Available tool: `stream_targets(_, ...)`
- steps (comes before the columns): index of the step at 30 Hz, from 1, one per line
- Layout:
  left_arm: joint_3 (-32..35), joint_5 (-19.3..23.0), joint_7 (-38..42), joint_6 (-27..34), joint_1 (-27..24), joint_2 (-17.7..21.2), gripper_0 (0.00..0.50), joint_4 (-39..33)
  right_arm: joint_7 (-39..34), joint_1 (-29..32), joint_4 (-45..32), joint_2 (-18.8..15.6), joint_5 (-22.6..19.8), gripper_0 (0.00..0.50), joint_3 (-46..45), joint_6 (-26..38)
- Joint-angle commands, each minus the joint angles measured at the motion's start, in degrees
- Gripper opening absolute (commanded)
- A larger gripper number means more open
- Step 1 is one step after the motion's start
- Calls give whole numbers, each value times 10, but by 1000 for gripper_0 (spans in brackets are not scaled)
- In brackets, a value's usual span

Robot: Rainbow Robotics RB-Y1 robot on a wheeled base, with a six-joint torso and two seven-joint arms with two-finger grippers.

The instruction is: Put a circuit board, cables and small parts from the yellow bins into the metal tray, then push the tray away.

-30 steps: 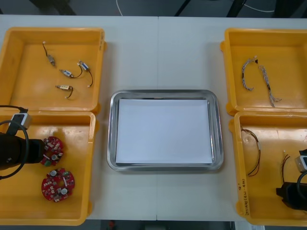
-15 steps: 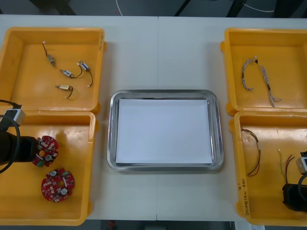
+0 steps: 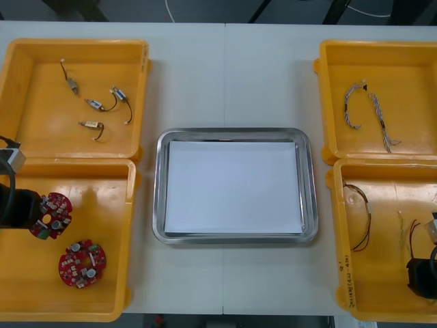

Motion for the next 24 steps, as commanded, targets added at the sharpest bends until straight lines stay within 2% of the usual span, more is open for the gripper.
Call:
stream_targets(1, 17, 9, -73, 26, -37, 20, 0, -27, 15, 12, -45, -12, -20, 0, -64, 31)
stream_targets(5, 17, 15, -67, 44, -52, 20, 0, -32, 13, 12, -62, -12, -67, 0, -114, 55)
stream_targets(10, 17, 24, -58, 85, -81, 20, 0, -47, 17, 8, -95, -16, -119, 0, -200, 133)
stream_targets(14, 17, 34, -49, 112, -102, 20, 0, -56, 11, 7, -118, -28, -154, 0, -251, 170)
stream_targets(17, 13, 45, -42, 133, -122, 20, 0, -58, 9, 8, -130, -41, -184, 0, -283, 187)
stream_targets(24, -34, 45, 15, 158, -171, 20, 1, -76, 7, -2, -152, -108, -258, 0, -321, 207)
